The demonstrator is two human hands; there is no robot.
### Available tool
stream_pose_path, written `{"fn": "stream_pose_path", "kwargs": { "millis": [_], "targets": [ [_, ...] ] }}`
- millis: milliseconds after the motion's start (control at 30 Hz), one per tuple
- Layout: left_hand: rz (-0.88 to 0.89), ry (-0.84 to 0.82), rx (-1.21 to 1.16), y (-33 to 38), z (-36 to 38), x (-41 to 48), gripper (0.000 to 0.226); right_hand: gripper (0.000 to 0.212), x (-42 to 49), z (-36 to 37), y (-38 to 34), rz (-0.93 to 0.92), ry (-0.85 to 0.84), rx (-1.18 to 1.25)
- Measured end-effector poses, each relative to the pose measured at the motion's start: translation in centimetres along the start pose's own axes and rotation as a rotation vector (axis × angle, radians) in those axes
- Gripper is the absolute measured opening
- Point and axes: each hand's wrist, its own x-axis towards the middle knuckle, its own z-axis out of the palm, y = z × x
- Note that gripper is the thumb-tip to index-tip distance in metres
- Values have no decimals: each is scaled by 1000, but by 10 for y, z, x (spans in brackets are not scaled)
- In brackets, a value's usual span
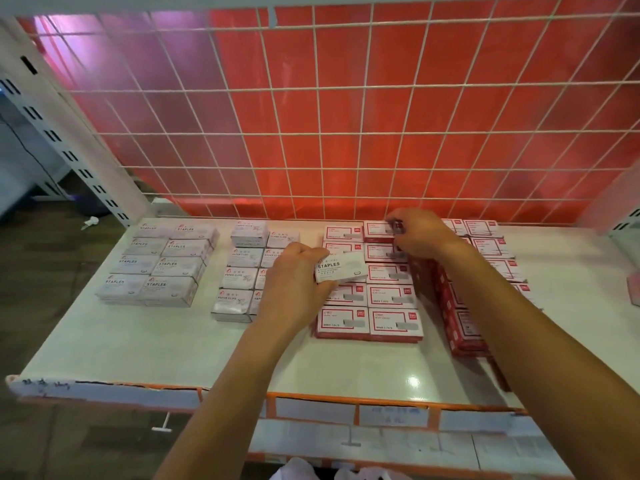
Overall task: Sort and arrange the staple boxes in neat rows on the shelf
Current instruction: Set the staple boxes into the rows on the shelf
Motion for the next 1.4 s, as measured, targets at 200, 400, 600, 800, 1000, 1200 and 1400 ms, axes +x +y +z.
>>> {"fn": "stream_pose_path", "kwargs": {
  "millis": [200, 400, 600, 800, 1000, 1200, 1400],
  "targets": [
    [-7, 1, -102, -6, -6, 1, 49, 60, -19, 7, -17, 19, 163, 118],
    [-34, -7, -195, -25, -25, 2, 46, 55, -49, 22, -58, -174, -73, 476],
    [-81, -20, -276, -64, -53, 0, 42, 53, -48, 39, -94, -152, -101, 639],
    [-128, -56, -433, -95, -70, -7, 43, 57, -46, 55, -122, -143, -125, 725],
    [-193, -61, -629, -121, -75, -10, 39, 48, -43, 68, -146, -144, -72, 920],
    [-337, -236, -909, -125, -84, -9, 29, 48, -46, 76, -163, -222, 49, 884],
    [-255, -172, -996, -132, -81, -5, 19, 49, -48, 80, -165, -240, 93, 892]
  ]
}}
